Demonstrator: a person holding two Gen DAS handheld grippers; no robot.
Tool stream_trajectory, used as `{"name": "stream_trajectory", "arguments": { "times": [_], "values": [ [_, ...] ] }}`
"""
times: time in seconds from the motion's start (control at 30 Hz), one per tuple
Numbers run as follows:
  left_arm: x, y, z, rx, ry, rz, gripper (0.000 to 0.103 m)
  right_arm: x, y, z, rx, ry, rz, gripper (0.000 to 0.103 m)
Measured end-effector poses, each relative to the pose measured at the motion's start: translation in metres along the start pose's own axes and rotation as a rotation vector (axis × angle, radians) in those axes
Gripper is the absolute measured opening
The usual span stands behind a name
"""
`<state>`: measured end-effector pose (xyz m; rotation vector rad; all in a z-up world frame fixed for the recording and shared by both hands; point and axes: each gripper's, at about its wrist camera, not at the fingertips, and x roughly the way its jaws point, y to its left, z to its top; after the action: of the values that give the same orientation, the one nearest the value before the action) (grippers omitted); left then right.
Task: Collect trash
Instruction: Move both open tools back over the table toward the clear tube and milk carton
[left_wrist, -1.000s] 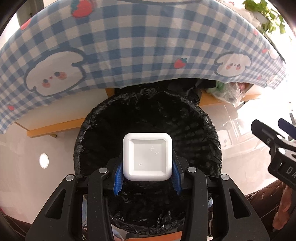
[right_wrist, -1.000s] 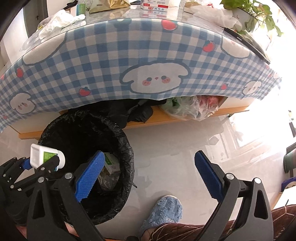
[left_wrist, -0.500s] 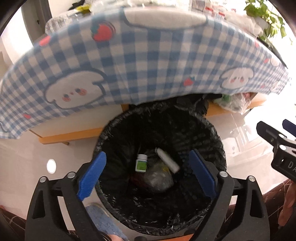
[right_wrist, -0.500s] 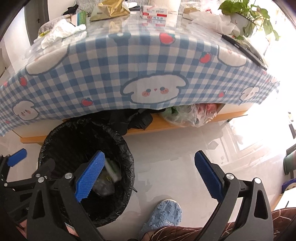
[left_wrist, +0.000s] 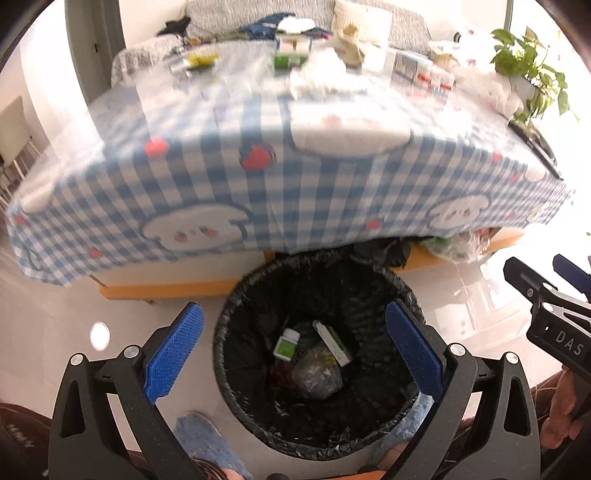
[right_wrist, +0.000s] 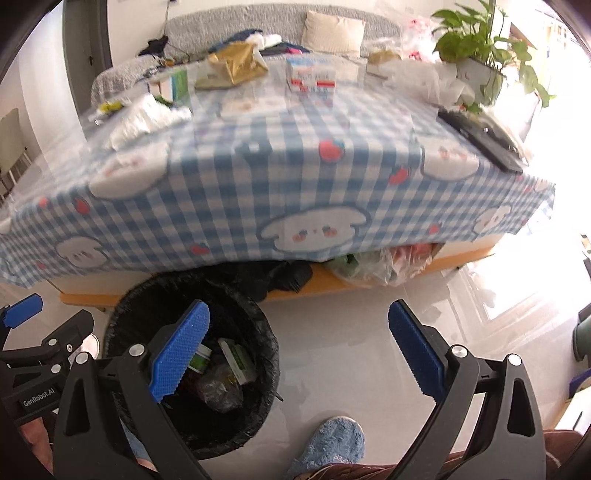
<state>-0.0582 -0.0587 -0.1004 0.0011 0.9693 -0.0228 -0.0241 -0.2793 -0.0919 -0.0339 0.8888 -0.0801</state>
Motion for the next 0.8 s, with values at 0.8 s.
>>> {"name": "stream_trajectory", "arguments": {
  "times": [0.8],
  "values": [
    [-0.055, 0.026, 0.055, -0.031, -0.055, -0.012, 0.097, -0.071, -0.01, 0.066, -0.015, -0.194, 0.01, 0.094]
  ]
}}
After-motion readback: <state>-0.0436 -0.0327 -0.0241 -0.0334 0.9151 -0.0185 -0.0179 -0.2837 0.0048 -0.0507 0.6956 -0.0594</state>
